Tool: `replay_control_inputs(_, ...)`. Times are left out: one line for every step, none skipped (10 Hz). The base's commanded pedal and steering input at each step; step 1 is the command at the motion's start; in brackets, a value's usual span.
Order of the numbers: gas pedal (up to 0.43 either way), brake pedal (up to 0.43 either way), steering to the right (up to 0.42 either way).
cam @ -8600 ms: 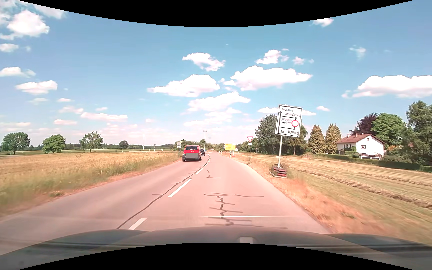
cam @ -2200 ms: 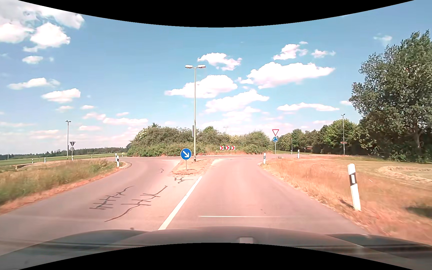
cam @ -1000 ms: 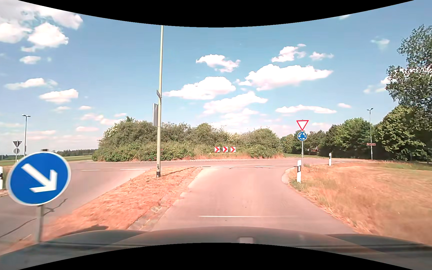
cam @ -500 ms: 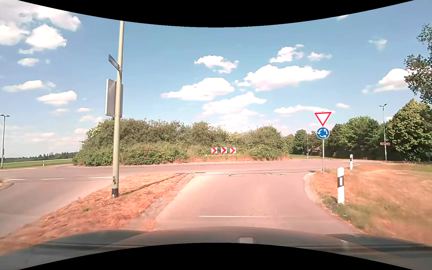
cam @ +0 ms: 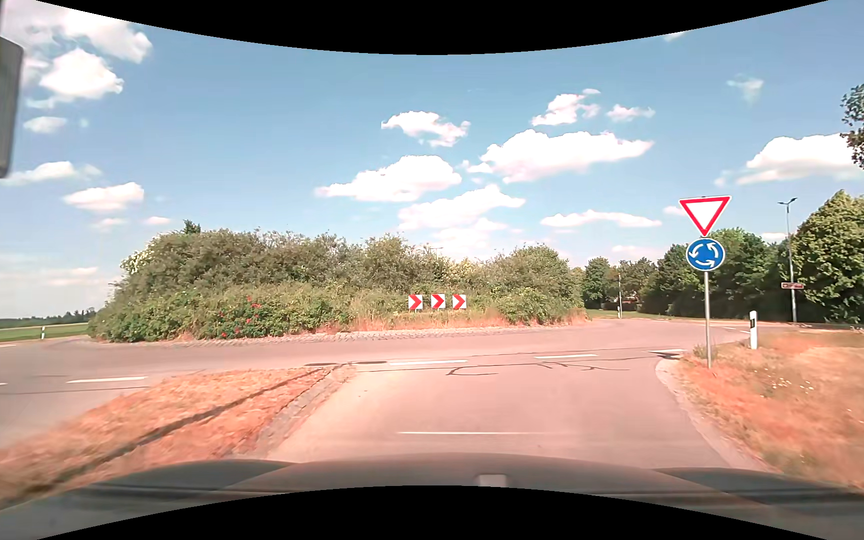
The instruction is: Follow the waypoints while adhering to traffic rules and regulations
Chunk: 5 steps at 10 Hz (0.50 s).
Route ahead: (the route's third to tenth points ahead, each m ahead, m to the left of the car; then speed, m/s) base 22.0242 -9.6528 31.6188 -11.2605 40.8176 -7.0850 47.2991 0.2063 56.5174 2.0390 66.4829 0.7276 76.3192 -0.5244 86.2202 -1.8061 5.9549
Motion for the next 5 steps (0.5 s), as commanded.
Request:
replay_control_inputs(0.0, 0.0, 0.073)
replay_control_inputs(0.0, 0.0, 0.088)
replay_control_inputs(0.008, 0.0, 0.111)
replay_control_inputs(0.059, 0.0, 0.136)
replay_control_inputs(0.067, 0.0, 0.151)
